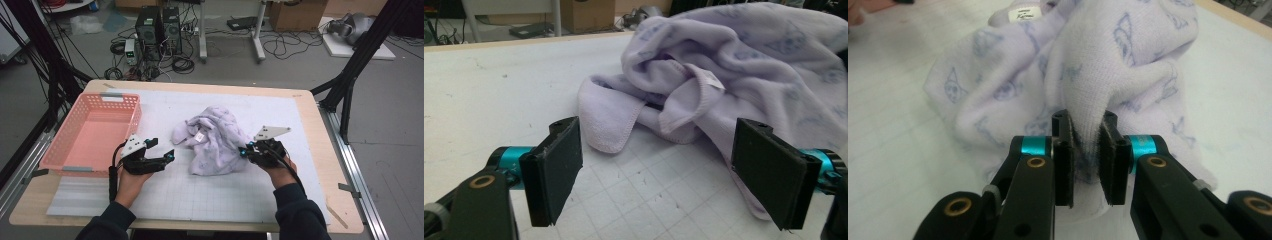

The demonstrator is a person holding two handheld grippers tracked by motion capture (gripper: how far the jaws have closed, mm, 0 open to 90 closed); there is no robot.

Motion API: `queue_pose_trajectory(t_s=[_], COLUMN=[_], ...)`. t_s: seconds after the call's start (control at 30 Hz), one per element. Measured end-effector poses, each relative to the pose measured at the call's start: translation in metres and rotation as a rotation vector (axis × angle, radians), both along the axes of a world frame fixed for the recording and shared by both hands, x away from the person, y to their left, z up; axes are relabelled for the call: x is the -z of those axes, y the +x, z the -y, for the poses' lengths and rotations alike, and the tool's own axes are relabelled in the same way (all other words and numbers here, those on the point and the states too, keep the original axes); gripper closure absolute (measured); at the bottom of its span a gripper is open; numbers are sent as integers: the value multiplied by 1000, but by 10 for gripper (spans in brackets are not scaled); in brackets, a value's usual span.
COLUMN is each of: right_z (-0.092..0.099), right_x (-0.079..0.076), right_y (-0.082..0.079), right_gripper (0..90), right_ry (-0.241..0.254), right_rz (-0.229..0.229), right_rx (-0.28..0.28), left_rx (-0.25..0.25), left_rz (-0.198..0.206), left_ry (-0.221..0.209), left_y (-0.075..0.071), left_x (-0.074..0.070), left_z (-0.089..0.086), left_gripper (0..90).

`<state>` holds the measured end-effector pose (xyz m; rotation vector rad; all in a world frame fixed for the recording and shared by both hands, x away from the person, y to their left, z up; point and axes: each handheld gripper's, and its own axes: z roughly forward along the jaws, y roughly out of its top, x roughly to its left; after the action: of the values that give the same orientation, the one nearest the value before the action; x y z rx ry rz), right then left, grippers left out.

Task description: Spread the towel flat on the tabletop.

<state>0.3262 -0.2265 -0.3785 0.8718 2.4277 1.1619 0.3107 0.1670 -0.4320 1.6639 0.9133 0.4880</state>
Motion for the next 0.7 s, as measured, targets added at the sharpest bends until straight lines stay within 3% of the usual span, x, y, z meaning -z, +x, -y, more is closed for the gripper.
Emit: queue_pose_trajectory(t_s=[0.17,0.23,0.37,0.43,0.5,0.6,0.7], right_z=[21,35,49,58,59,59,53], right_x=[3,6,4,5,6,3,-4], right_y=[-19,-35,-49,-58,-60,-57,-47], right_gripper=[793,796,799,797,786,611,542], right_ry=[-15,-17,-1,-41,-67,-21,12], right_rz=[-3,-7,-37,-85,-87,-28,35], right_rx=[0,0,-12,-26,-28,6,35], left_rx=[-1,-1,-4,-4,-1,3,3], left_rz=[-3,-4,-5,-5,-9,-7,-8], left_ry=[-4,-2,-2,-3,-4,-1,-2], left_y=[0,0,0,1,1,2,1], left_x=[0,0,0,1,1,1,1], left_z=[0,0,0,0,1,3,4], left_gripper=[209,209,209,209,210,211,212])
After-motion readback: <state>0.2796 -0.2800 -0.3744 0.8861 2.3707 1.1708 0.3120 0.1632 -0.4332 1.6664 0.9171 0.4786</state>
